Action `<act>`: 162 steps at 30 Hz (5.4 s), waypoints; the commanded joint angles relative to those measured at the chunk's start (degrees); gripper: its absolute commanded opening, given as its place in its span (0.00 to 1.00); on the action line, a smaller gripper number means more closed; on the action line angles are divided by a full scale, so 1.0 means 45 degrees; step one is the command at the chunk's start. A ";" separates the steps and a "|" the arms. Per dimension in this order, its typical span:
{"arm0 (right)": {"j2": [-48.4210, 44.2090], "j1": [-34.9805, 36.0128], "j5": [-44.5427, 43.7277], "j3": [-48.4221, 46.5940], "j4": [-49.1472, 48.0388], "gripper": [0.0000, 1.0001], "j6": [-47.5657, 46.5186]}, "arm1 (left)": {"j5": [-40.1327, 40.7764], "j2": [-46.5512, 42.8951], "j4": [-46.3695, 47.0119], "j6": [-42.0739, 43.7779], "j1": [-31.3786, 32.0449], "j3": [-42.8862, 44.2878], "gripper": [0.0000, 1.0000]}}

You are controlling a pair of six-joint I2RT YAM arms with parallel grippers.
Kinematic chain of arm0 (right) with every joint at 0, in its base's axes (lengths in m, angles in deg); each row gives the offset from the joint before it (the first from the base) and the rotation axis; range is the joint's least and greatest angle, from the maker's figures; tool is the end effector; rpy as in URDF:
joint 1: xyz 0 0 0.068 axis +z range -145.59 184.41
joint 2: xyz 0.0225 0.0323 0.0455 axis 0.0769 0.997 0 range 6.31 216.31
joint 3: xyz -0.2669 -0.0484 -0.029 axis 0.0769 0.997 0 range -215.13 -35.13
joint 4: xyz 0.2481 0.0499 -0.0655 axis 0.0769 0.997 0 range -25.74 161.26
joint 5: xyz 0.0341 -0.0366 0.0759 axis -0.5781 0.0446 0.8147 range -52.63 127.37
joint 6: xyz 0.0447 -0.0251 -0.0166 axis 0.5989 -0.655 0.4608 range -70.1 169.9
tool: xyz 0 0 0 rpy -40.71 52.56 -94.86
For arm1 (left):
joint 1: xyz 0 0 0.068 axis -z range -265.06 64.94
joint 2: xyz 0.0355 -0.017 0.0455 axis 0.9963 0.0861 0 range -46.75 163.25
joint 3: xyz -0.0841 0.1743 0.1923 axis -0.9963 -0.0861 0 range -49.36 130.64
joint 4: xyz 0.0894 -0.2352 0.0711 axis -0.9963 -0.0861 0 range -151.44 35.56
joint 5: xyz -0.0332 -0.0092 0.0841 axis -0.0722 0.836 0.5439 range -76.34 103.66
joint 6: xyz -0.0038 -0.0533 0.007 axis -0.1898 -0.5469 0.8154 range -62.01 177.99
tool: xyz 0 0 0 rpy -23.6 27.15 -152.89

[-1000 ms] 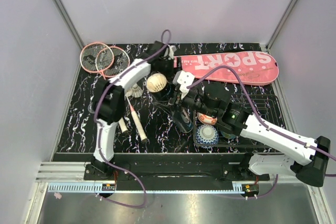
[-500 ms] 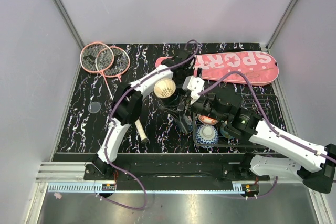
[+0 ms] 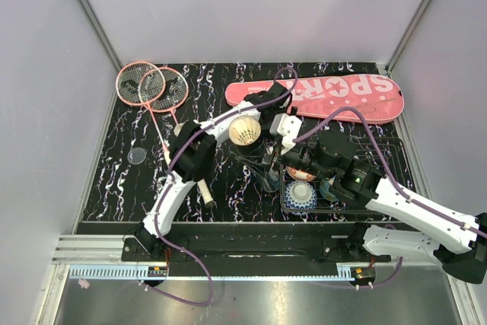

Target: Pack up the badminton gear

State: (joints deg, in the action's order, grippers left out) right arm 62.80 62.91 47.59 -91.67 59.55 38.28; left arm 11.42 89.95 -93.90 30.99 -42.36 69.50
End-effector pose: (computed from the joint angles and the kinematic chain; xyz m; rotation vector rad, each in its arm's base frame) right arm 0.1135 0.1975 0.4029 -1.0026 1.1694 0.7885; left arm 0.3834 -0.3556 0.1844 0.3773 2.6261 -0.4873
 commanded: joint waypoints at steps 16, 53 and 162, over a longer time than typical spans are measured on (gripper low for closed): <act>0.0025 0.0047 0.0190 -0.0250 -0.0594 0.38 -0.0094 | 0.1357 -0.2506 0.0234 0.0962 -0.0113 -0.2292 0.00; 0.2662 -0.0363 -0.0903 -0.1637 -0.1082 0.36 0.1429 | -0.4267 -0.3427 0.0898 -0.3509 -0.2457 -0.3251 0.78; 0.6959 -0.1476 0.4058 -0.4390 -0.2236 0.33 -0.1713 | -0.7414 -1.5923 -0.1523 0.1918 -0.7477 -0.8291 0.89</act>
State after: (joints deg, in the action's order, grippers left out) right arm 98.36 55.41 63.83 -110.46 53.58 34.98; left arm -22.11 20.47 -99.15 36.47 -77.03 29.48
